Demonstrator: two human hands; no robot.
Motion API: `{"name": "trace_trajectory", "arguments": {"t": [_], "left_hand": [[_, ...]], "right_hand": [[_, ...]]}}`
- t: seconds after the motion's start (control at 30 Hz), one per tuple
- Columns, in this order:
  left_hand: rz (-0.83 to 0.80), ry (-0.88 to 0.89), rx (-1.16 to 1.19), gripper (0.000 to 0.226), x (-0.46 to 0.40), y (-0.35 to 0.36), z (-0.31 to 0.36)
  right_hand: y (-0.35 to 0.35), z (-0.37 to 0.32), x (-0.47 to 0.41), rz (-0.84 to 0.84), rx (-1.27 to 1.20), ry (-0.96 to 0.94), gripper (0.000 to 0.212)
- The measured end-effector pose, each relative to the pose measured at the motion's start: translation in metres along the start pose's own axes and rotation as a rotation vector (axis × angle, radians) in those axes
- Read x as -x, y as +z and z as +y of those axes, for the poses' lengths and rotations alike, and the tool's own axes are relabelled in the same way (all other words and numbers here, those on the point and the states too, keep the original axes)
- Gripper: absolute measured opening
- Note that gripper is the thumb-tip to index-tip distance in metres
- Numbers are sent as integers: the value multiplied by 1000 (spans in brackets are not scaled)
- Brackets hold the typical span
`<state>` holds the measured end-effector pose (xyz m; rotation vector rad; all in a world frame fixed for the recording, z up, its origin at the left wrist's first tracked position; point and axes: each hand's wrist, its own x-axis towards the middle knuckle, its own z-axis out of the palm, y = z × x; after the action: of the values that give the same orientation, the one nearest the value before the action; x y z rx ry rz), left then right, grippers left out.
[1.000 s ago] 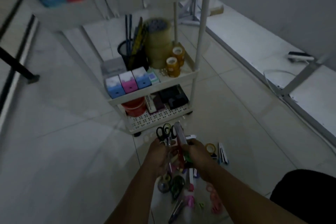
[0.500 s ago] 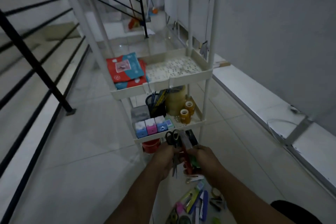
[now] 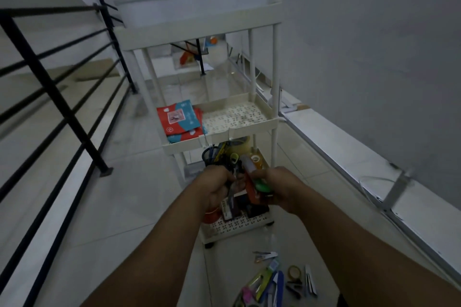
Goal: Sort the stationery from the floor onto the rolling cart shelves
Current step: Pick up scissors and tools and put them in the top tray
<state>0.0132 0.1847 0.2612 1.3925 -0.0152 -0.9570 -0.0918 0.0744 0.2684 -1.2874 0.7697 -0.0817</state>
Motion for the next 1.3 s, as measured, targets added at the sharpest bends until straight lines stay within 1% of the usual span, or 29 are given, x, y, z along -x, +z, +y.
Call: {"name": "trace_trajectory", "arguments": {"t": [0.2,0.4,0.57,0.63,0.7,0.8,0.97,1.07,1.17,1.23,1.27,1.3], "left_hand": [[-84,17,-16,30,32,11,39],[-102,25,-19,24,48,12,81],[-68,106,-23,28,45,9,116],[-53,133,-42,31,40,8,129],[-18,130,-71,32,32,6,140],[54,114,-92,33,18,3,151],[166,96,-260,31,-4,-2,168],[221,61,-506,24,-17,-3,175],[299,32,-777,26,-21,4,178],[328,-36,-933,35,-22,6,176],[327,0,-981,40,-30,6,175],[335,31,-953,41,-33,6,175]], "right_hand": [[-6,-39,13,-99,60,24,15],[-4,-80,27,-148,88,-23,20],[14,-116,20,-182,86,-69,15],[24,-128,11,-154,123,-81,14],[34,-137,-1,-121,169,-72,16],[49,-146,-22,-142,173,-39,13],[67,-155,-52,-141,251,-69,17],[75,-163,-67,-117,352,-66,18],[83,-167,-84,-92,491,-40,25],[88,-167,-94,-46,621,-26,31],[91,-165,-95,-23,663,-13,33],[92,-164,-100,-18,690,-14,33]]}}
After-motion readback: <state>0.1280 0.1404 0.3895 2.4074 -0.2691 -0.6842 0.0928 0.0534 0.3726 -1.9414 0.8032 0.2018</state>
